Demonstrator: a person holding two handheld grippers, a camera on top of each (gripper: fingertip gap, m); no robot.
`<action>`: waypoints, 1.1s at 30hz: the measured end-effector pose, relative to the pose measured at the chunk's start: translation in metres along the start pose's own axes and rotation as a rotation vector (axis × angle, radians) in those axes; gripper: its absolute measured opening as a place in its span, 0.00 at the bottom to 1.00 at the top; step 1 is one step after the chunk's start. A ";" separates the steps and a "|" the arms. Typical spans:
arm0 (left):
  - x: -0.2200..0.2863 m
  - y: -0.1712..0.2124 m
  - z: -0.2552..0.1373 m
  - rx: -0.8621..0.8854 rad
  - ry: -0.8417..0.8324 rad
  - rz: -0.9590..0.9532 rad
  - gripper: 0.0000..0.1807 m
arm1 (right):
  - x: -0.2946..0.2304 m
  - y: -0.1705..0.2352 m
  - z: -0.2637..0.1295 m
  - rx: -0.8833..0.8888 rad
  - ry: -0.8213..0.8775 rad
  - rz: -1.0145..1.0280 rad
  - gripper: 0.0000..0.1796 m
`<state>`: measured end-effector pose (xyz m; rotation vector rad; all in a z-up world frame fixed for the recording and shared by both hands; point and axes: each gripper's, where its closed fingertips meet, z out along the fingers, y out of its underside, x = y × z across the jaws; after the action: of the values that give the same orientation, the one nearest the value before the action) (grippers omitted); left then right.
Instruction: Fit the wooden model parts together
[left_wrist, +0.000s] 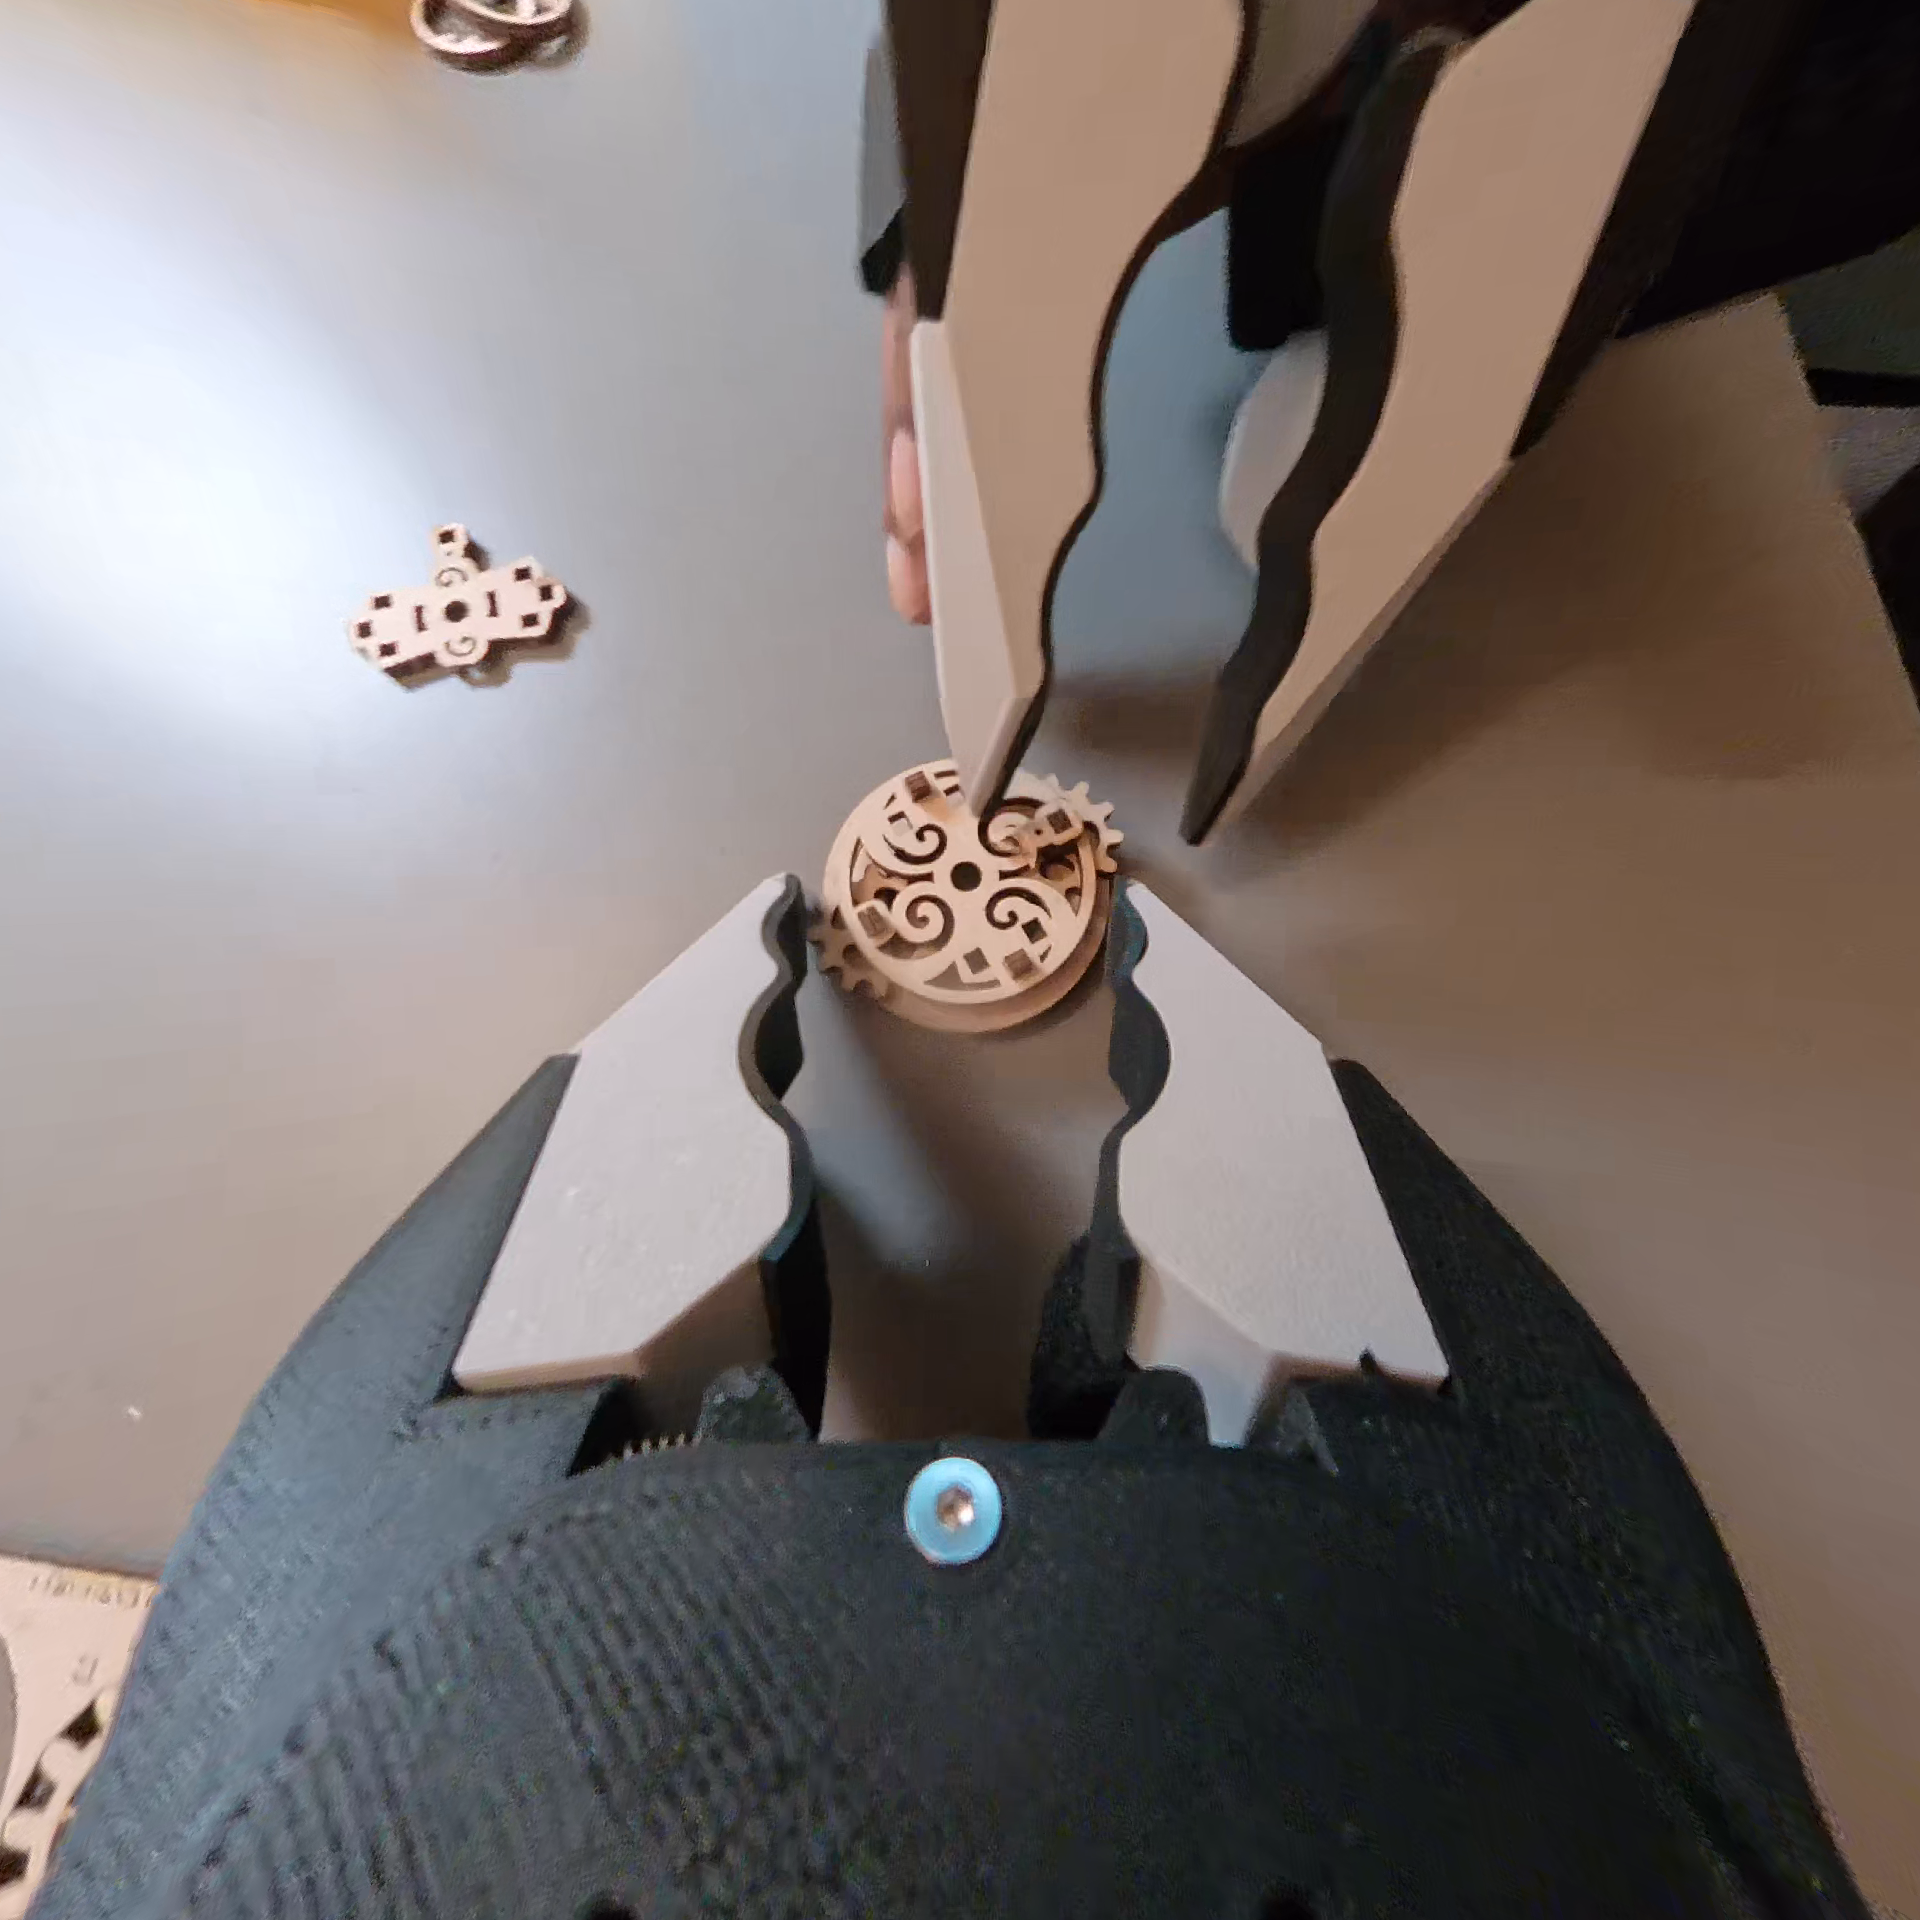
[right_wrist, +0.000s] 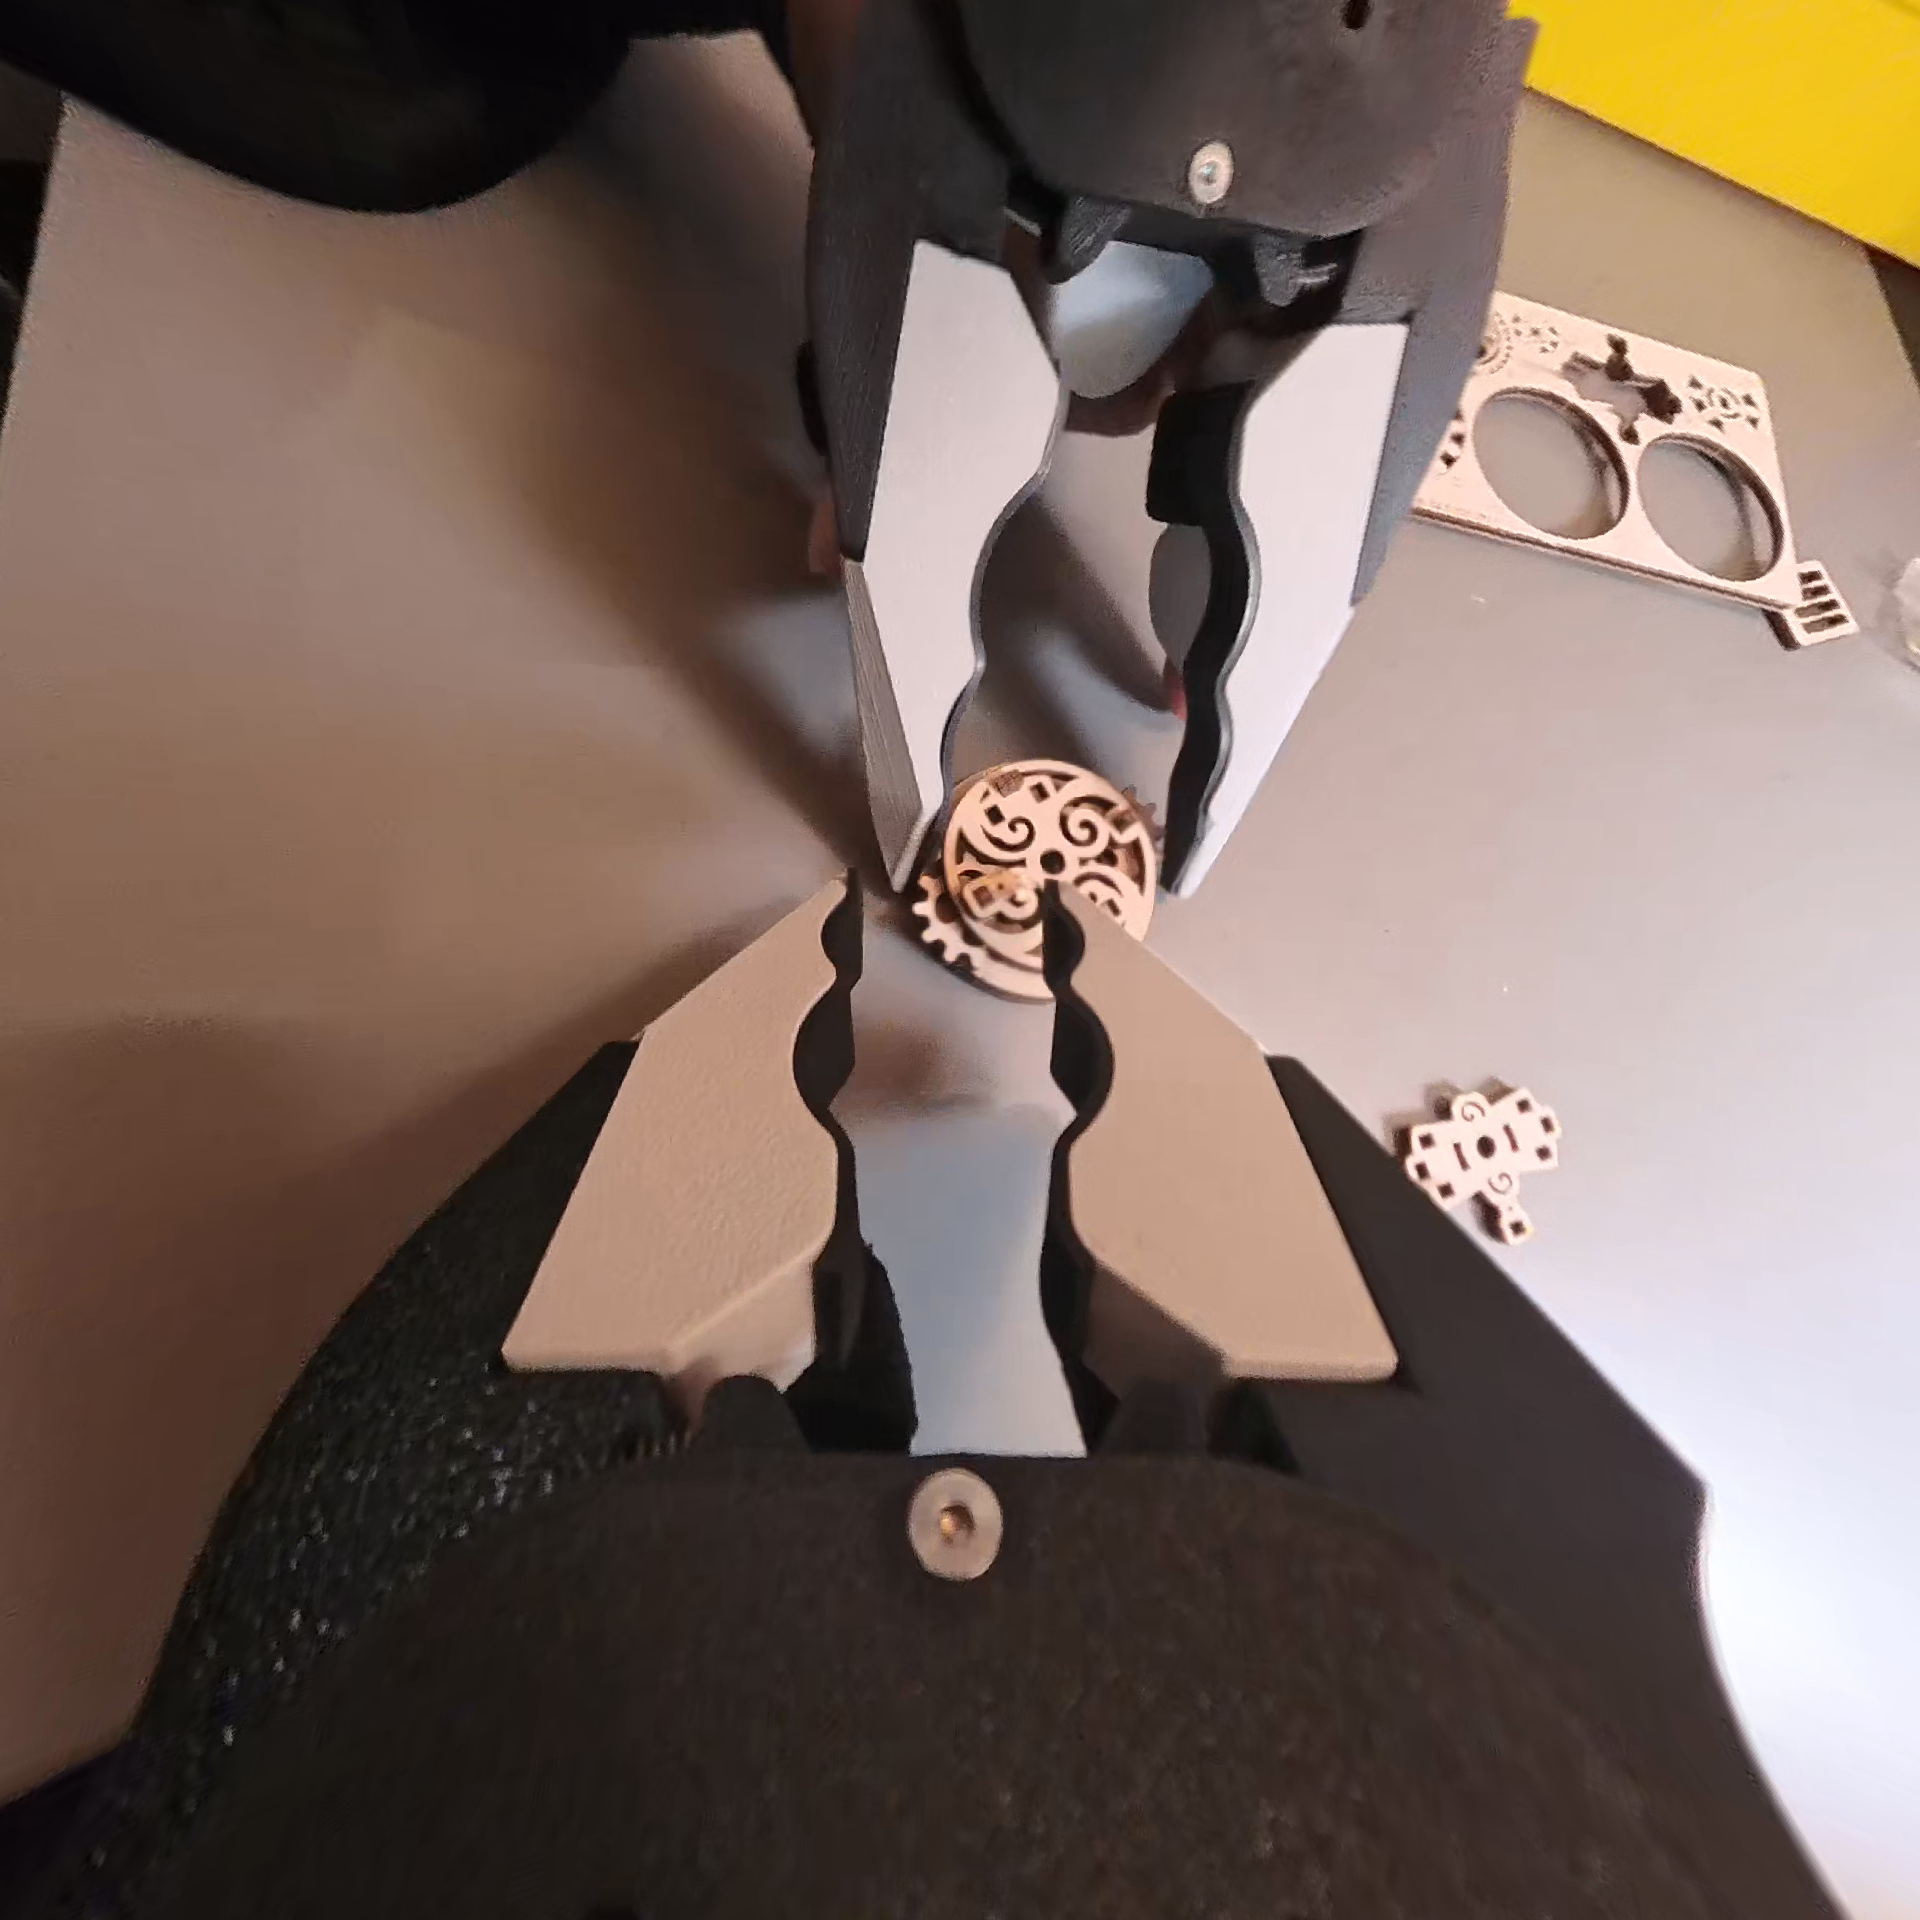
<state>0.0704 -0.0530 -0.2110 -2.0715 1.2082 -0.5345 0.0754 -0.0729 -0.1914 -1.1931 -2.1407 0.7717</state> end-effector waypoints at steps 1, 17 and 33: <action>0.002 0.001 0.000 0.000 0.020 0.014 0.32 | 0.001 0.001 0.002 -0.011 0.001 -0.014 0.18; 0.008 -0.006 -0.005 0.056 0.106 0.106 0.31 | -0.011 -0.003 0.003 0.002 -0.113 -0.097 0.14; 0.031 -0.010 0.000 0.003 0.172 0.216 0.31 | -0.030 0.012 -0.016 -0.041 -0.168 -0.047 0.12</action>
<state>0.0913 -0.0768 -0.2038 -1.8927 1.5090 -0.6205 0.1062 -0.0902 -0.1949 -1.1291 -2.3232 0.8373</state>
